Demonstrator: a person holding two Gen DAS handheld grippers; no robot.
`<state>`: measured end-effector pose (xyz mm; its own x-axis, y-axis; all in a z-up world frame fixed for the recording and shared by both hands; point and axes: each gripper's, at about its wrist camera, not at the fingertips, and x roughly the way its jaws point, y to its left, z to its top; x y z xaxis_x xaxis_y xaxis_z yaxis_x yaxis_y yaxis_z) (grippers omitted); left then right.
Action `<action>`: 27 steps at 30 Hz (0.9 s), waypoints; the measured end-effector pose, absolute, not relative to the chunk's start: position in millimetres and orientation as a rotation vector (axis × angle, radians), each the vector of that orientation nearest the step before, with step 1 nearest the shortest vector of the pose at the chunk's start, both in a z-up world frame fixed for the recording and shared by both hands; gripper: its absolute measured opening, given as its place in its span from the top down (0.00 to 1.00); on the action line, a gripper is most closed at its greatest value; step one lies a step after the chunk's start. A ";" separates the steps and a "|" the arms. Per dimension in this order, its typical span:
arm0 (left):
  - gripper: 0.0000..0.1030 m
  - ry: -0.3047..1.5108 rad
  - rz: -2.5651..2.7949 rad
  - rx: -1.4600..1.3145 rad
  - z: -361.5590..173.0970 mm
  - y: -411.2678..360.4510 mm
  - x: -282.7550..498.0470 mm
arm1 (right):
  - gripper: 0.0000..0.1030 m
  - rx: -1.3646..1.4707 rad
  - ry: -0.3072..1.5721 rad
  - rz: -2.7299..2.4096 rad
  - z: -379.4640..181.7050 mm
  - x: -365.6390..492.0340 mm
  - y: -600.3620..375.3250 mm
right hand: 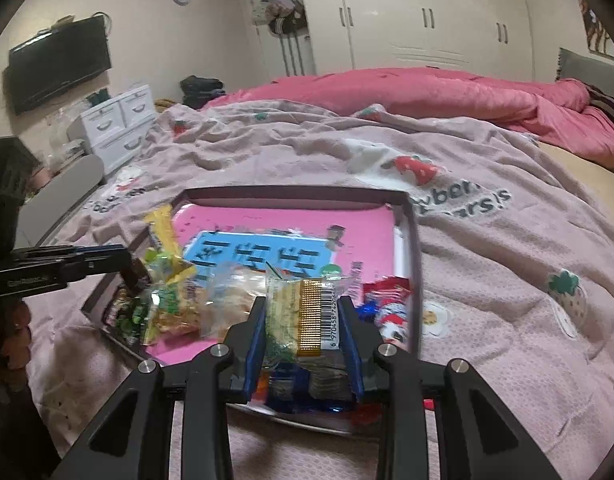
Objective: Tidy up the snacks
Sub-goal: 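Lower the chocolate into the tray with the left tool while the right tool lowers the biscuit packet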
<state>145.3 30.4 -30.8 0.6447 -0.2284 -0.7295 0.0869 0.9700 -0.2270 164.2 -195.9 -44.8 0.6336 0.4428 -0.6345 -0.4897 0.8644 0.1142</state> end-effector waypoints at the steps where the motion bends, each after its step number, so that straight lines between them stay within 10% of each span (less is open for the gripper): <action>1: 0.84 0.852 -0.179 -0.175 -31.2 30.0 145.4 | 0.66 -0.088 0.702 0.544 -44.9 162.8 -191.6; 27: 0.84 0.858 -0.171 -0.167 -36.6 29.8 147.3 | 0.66 -0.213 0.696 0.644 -57.3 147.5 -153.9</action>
